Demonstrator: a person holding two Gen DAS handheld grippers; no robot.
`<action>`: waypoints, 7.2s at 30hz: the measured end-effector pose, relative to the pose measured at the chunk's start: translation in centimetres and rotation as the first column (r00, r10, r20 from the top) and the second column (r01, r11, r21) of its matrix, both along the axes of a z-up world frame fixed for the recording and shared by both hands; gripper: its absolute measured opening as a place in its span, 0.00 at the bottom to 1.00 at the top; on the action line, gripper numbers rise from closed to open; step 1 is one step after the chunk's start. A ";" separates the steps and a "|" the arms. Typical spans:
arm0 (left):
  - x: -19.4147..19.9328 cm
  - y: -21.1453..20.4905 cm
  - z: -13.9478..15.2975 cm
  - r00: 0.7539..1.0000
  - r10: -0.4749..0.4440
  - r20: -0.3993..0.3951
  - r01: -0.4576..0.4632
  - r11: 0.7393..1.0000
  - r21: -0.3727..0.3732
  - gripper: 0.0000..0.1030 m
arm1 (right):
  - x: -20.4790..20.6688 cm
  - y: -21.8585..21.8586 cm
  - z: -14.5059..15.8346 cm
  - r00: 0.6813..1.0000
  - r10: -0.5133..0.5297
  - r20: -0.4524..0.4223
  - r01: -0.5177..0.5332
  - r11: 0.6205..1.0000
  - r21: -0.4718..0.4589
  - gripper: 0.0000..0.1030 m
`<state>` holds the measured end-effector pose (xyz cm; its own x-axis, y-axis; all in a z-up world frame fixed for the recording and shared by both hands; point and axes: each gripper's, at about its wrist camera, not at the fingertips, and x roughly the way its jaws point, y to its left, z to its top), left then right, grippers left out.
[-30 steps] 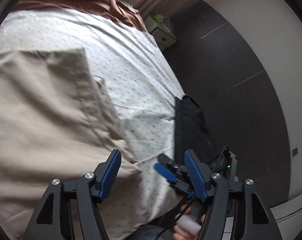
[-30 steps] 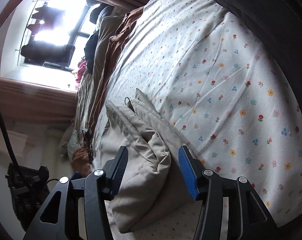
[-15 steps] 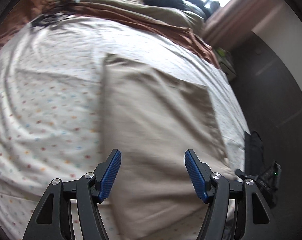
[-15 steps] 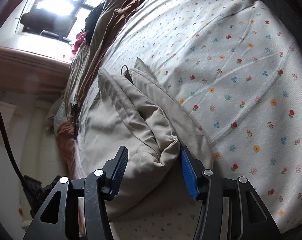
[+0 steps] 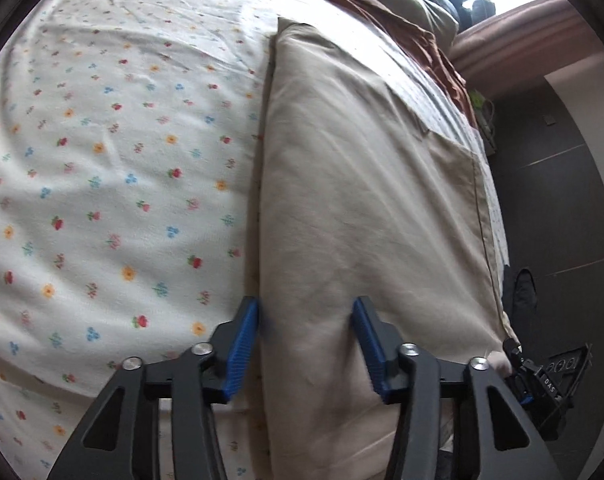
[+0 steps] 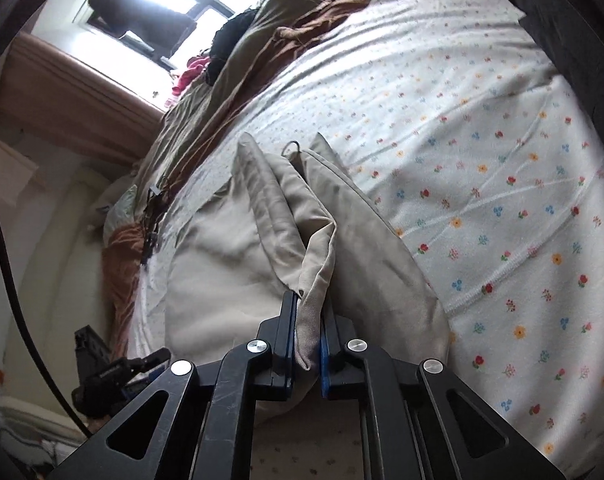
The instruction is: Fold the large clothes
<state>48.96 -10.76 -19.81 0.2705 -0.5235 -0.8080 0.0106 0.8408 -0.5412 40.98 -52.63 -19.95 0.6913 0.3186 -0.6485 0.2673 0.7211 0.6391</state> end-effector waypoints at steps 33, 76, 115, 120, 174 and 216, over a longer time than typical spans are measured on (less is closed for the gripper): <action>1.1 0.1 2.9 0.991 0.021 0.129 -0.014 0.998 -0.055 0.60 | 1.0 -7.9 5.1 0.988 0.097 -0.117 -0.110 0.988 -0.112 0.64; 10.4 -1.7 0.5 0.987 -0.059 0.151 0.047 0.996 0.080 0.60 | 23.9 -8.4 -4.4 0.928 0.295 -0.228 -0.320 0.944 -0.083 0.42; 15.5 -6.4 0.4 0.985 -0.115 0.129 0.089 0.976 0.197 0.32 | 23.2 -6.1 -5.9 0.893 0.435 -0.114 -0.399 0.884 0.245 0.19; 14.4 -6.0 2.5 0.983 -0.094 0.161 0.063 0.981 0.186 0.23 | 21.8 -4.4 -1.5 0.898 0.436 -0.060 -0.423 0.892 0.161 0.15; -12.9 33.7 34.2 0.689 0.333 0.644 -0.470 0.882 0.047 0.14 | 3.6 44.0 28.5 0.507 0.804 0.310 -0.808 0.569 -0.154 0.14; -8.2 64.9 21.7 0.612 0.559 0.559 -0.772 0.575 0.270 0.13 | 11.7 78.9 7.1 0.266 0.947 0.182 -0.957 0.236 0.171 0.14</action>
<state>40.80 54.17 1.86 0.7074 0.3330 -0.6234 -0.5506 0.8127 -0.1907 52.68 26.23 -12.87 -0.1980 0.8721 -0.4475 -0.5425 0.2827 0.7910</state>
